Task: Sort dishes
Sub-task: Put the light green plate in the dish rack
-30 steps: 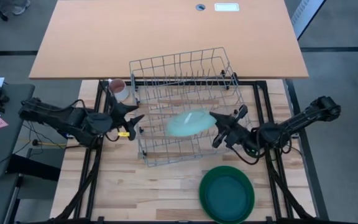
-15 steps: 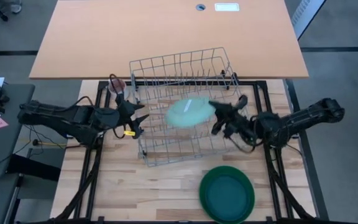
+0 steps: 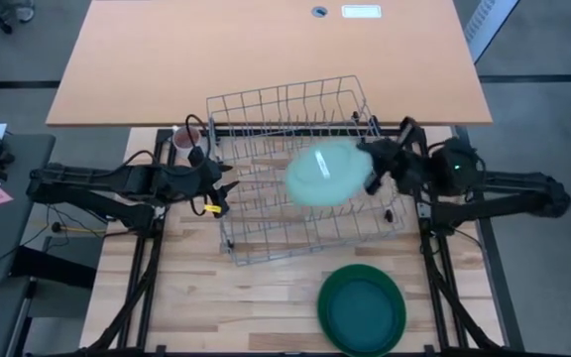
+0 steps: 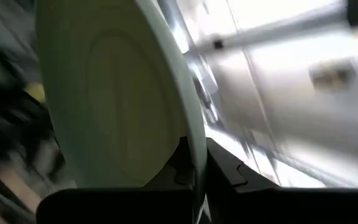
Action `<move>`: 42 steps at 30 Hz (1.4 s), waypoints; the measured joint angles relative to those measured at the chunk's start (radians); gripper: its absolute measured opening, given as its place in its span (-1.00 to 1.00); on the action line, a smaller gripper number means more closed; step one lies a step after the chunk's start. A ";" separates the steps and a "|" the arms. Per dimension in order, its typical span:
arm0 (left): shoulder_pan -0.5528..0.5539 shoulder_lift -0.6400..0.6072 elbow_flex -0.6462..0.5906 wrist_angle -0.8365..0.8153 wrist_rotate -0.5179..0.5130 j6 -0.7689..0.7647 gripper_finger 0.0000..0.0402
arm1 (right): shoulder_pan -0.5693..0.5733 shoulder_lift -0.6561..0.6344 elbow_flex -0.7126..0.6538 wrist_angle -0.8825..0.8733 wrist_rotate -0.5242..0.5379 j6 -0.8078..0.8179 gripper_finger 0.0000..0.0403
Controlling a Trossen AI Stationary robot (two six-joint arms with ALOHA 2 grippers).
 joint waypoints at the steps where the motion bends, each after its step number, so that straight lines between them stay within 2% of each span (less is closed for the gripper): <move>1: 0.001 -0.001 0.000 0.001 0.001 0.005 -0.01 | -0.021 -0.010 0.000 0.000 -0.079 0.007 -0.93; 5: 0.001 0.001 0.000 0.003 0.003 0.027 -0.01 | -0.086 -0.039 0.030 -0.006 -0.353 0.182 -0.93; 10: 0.003 0.000 0.000 0.022 0.002 0.045 -0.01 | -0.107 -0.019 0.071 0.064 -0.870 0.420 -0.93; 11: 0.003 0.000 0.000 0.028 0.002 0.045 -0.01 | -0.098 -0.010 0.081 0.093 -0.947 0.462 -0.93; 13: 0.003 0.000 0.000 0.036 0.002 0.046 -0.01 | -0.072 0.002 0.098 0.129 -1.037 0.522 -0.93; 18: 0.003 0.000 0.000 0.040 0.001 0.047 -0.01 | 0.018 0.042 0.130 0.130 -1.082 0.550 -0.94; 21: 0.004 0.000 0.000 0.041 0.000 0.047 -0.01 | 0.051 0.072 0.167 0.128 -1.102 0.671 -0.94; 25: 0.004 0.000 0.000 0.048 -0.001 0.059 -0.01 | 0.081 0.112 0.201 0.133 -1.187 0.738 -0.94; 42: 0.035 0.000 0.000 0.080 -0.001 0.088 -0.01 | 0.086 0.147 0.209 0.080 -1.180 0.758 -0.94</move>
